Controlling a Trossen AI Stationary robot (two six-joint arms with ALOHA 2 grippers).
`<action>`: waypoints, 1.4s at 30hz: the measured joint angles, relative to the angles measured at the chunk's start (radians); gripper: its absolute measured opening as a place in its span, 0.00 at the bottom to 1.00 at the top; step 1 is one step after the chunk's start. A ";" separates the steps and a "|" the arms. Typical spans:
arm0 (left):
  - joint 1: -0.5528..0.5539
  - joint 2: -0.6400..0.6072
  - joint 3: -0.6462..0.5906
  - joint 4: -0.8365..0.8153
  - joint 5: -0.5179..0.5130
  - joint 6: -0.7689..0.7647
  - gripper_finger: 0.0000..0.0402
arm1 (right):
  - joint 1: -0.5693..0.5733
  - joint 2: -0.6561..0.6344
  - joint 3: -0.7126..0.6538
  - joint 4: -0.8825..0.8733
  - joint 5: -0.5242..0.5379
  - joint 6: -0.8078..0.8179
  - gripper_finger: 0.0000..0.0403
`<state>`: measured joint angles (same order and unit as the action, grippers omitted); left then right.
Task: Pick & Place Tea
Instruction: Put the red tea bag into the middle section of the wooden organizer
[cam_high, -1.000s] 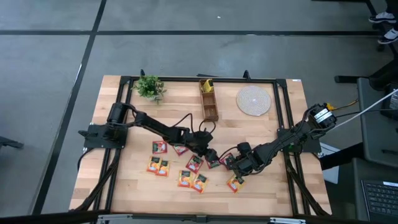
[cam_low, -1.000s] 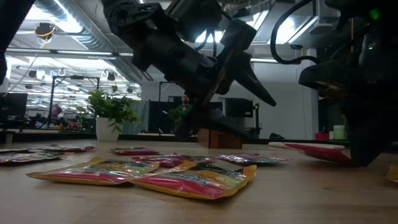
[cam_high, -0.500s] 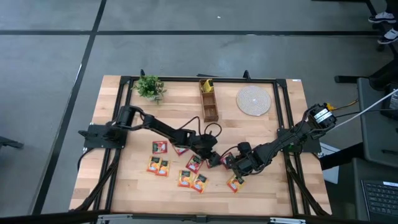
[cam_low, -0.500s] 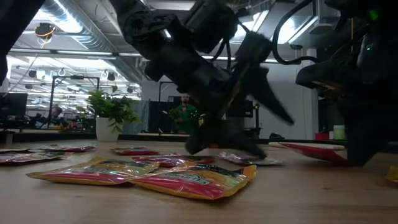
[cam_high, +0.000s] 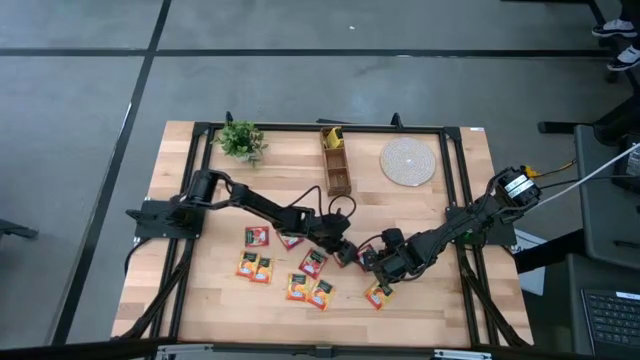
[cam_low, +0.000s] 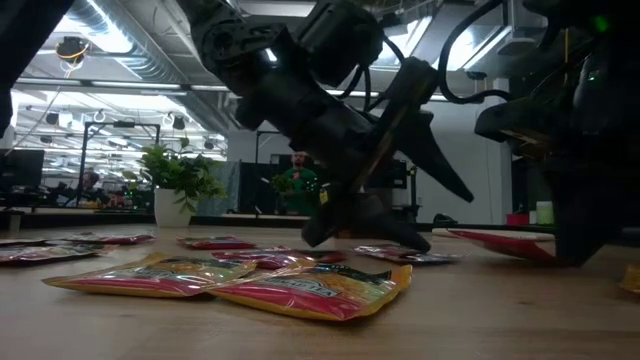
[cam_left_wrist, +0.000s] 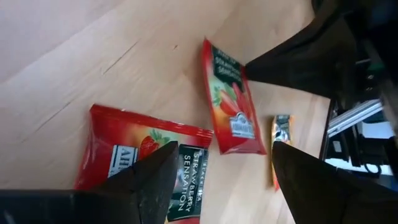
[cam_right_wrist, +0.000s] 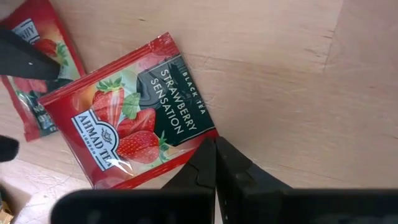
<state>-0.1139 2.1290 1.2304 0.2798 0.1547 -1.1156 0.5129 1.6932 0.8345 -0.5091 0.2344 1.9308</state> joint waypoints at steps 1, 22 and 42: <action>0.000 0.000 0.000 0.011 -0.001 0.000 0.63 | 0.000 0.000 0.000 0.000 0.000 0.000 0.00; -0.008 0.032 0.039 0.008 0.071 -0.009 0.60 | 0.000 0.000 0.000 0.004 0.003 0.003 0.00; 0.001 0.036 0.039 0.039 0.048 0.047 0.23 | 0.000 0.000 0.000 0.016 0.014 0.003 0.00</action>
<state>-0.1124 2.1647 1.2690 0.3187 0.2031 -1.0684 0.5125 1.6928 0.8349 -0.4933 0.2480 1.9337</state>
